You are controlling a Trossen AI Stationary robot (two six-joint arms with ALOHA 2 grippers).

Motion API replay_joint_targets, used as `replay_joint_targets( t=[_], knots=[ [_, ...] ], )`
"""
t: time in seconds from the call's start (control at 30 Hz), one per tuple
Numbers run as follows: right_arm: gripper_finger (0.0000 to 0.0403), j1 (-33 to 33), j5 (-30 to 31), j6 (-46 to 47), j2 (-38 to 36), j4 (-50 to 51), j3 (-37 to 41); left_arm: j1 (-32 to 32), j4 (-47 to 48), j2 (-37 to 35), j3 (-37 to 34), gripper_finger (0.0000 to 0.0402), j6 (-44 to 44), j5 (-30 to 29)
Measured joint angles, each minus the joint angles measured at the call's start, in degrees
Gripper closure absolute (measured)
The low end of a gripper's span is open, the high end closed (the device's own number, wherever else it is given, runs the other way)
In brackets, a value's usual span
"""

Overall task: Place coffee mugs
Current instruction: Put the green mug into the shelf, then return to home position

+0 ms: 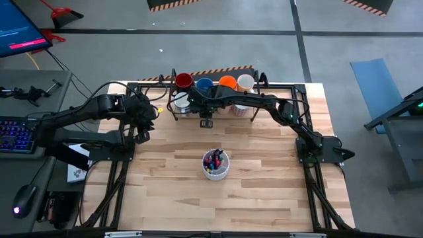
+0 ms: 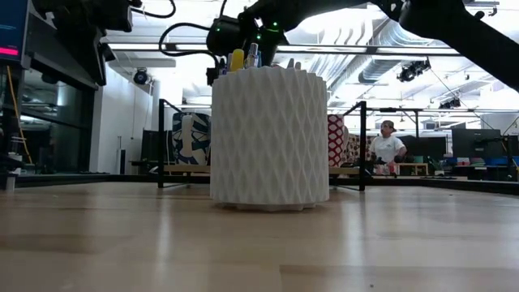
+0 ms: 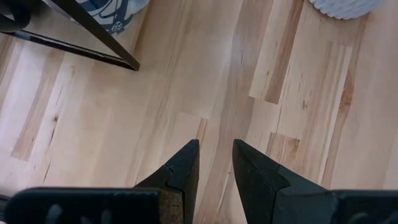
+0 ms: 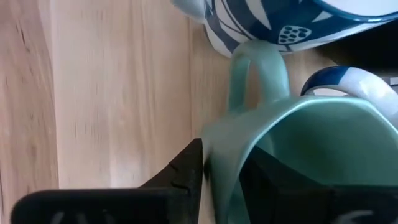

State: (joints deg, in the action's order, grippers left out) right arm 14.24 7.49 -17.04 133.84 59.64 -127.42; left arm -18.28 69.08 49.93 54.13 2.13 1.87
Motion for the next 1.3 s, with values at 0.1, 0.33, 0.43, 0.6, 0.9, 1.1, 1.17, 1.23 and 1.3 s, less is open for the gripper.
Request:
replay_joint_targets(
  t=[0.1,0.33,0.43,0.6,0.9,1.1,1.17,1.23,1.3],
  knots=[
    [0.0327,0.0,0.0,0.0,0.0,0.0,0.0,0.0,0.0,0.0,0.0,0.0314,0.0,0.0],
    [0.0326,-0.1,-0.1,0.0,-0.1,1.7,-4.0,0.0,0.0,0.0,0.0,0.0314,0.0,0.0],
    [0.0326,-0.2,-0.1,0.1,-0.1,4.0,-7.5,0.0,0.0,0.0,0.0,0.0314,-0.5,0.0],
    [0.0326,-1.1,0.0,0.6,-2.2,4.9,-7.6,0.0,0.0,0.0,0.0,0.0314,-0.5,0.0],
    [0.0327,-6.8,-1.1,9.8,-8.5,19.2,-6.9,0.0,0.1,0.0,0.0,0.0314,-0.9,0.0],
    [0.0327,-11.7,-1.5,15.1,-10.2,30.3,-5.7,0.0,0.0,0.0,0.0,0.0314,-0.6,0.0],
    [0.0327,-13.1,-4.7,13.3,-11.9,29.5,-2.8,0.0,0.1,0.0,0.0,0.0314,-1.9,0.0],
    [0.0327,-14.5,-6.3,12.9,-13.7,30.0,0.6,0.0,0.0,0.0,0.0,0.0314,-3.9,-0.1],
    [0.0327,-15.9,-4.6,15.2,-15.7,30.2,5.4,0.0,0.1,0.0,0.0,0.0314,-5.1,-0.1]
  ],
)
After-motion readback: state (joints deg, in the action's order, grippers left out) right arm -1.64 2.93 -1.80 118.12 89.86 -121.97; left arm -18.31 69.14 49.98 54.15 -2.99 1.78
